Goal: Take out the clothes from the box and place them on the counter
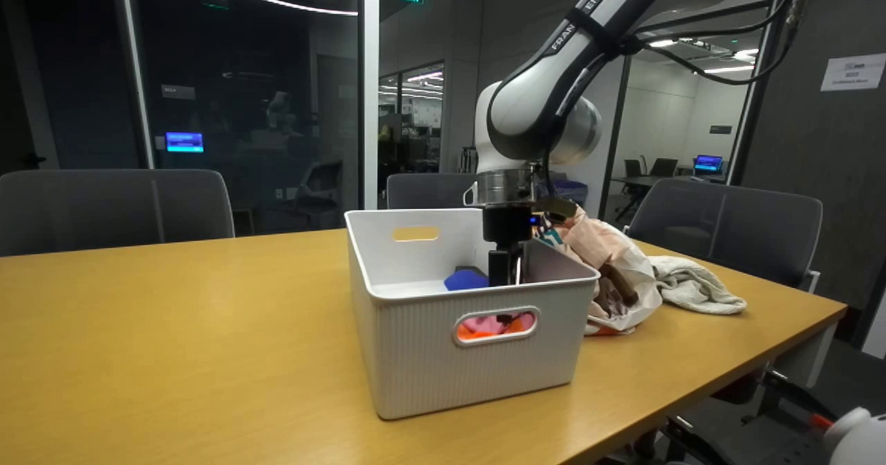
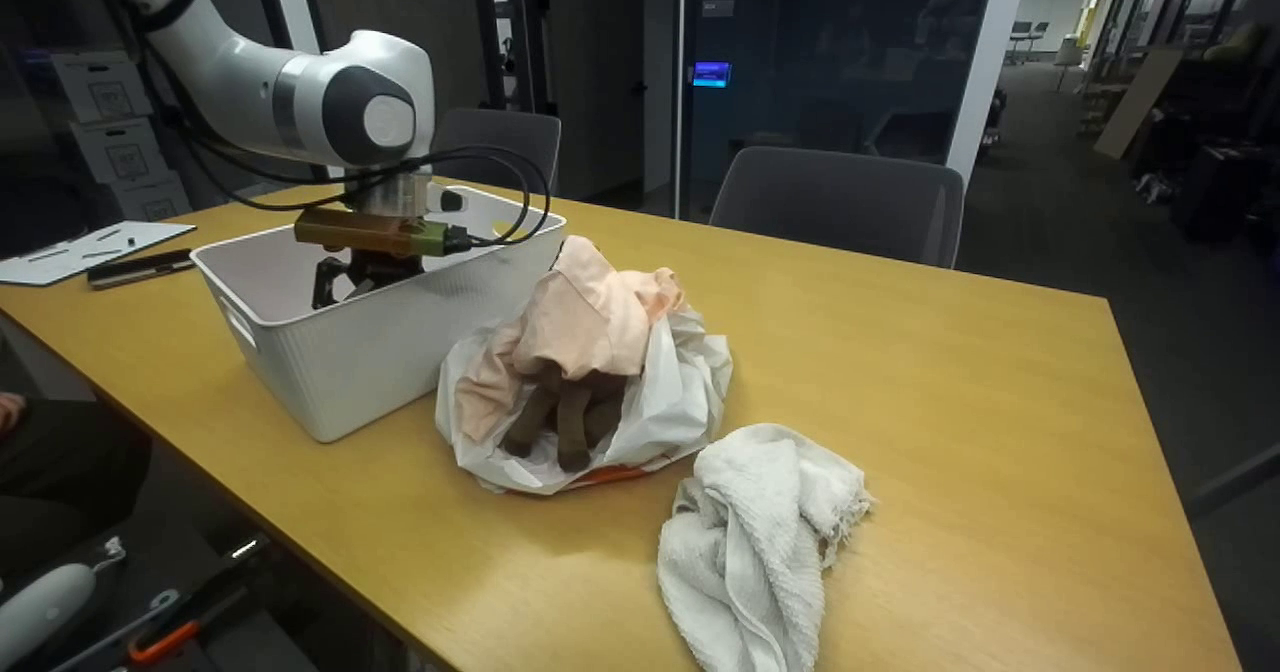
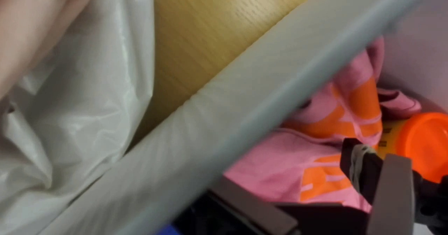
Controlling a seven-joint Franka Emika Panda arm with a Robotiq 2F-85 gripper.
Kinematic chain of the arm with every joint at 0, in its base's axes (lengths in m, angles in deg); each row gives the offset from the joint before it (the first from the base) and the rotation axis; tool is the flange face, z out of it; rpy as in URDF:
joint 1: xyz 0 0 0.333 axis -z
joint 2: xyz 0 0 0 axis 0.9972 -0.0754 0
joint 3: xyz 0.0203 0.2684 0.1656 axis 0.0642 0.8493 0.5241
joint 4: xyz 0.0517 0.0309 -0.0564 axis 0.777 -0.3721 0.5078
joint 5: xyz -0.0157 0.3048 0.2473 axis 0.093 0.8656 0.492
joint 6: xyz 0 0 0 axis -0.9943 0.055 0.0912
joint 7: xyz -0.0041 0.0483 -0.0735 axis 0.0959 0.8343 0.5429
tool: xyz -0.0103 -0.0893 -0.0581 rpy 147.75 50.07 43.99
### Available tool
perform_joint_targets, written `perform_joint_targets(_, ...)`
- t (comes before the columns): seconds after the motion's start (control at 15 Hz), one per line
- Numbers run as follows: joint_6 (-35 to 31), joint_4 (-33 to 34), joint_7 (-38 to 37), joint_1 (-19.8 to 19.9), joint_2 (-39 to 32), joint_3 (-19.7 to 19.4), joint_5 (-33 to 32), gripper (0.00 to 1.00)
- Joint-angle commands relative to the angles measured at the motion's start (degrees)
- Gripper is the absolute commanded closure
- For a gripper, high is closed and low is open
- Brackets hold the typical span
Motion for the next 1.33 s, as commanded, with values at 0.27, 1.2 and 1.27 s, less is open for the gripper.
perform_joint_targets(0.27,5.38,0.90,2.25,0.68,-1.07,0.67,0.33,0.42)
perform_joint_targets(1.2,1.43,8.33,0.59,-3.07,2.23,1.54,-6.65,0.97)
perform_joint_targets(1.27,2.27,9.54,-0.69,-4.10,3.26,1.26,-9.61,0.96)
